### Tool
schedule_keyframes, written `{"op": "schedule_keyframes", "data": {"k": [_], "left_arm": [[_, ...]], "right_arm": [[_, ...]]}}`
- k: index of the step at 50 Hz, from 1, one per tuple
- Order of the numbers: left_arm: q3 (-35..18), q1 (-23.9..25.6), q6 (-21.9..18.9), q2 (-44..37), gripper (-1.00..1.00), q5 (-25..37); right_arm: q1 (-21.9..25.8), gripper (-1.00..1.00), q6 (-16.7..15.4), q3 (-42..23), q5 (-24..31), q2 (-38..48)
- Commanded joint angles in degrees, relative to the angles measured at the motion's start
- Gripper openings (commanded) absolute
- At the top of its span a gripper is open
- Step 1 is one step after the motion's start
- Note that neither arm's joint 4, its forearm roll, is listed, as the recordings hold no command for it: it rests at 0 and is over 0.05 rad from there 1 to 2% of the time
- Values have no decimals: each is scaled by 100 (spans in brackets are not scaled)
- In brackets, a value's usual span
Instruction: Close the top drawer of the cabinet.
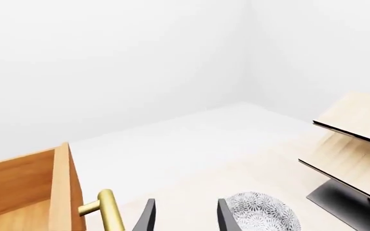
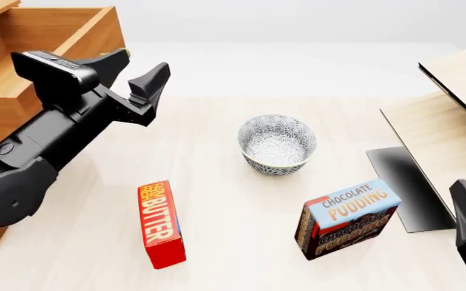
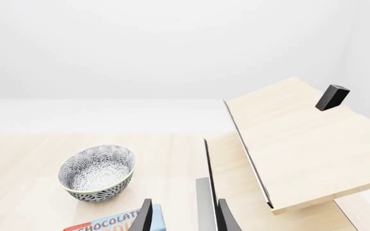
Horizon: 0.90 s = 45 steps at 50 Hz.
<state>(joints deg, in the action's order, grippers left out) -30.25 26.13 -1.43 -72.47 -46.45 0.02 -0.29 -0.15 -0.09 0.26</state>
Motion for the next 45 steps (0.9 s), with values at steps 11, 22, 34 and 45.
{"op": "schedule_keyframes", "data": {"k": [11, 22, 34, 45], "left_arm": [[22, -522, -61, -308, 100, 29], [4, -635, -58, -360, 100, 7], [-39, -758, -43, -337, 100, 58], [-17, -879, -54, -401, 100, -6]], "right_arm": [[-1, 100, 0, 0, 0, 0], [-1, 100, 0, 0, 0, 0], [0, 100, -1, 0, 0, 0], [0, 100, -1, 0, 0, 0]]}}
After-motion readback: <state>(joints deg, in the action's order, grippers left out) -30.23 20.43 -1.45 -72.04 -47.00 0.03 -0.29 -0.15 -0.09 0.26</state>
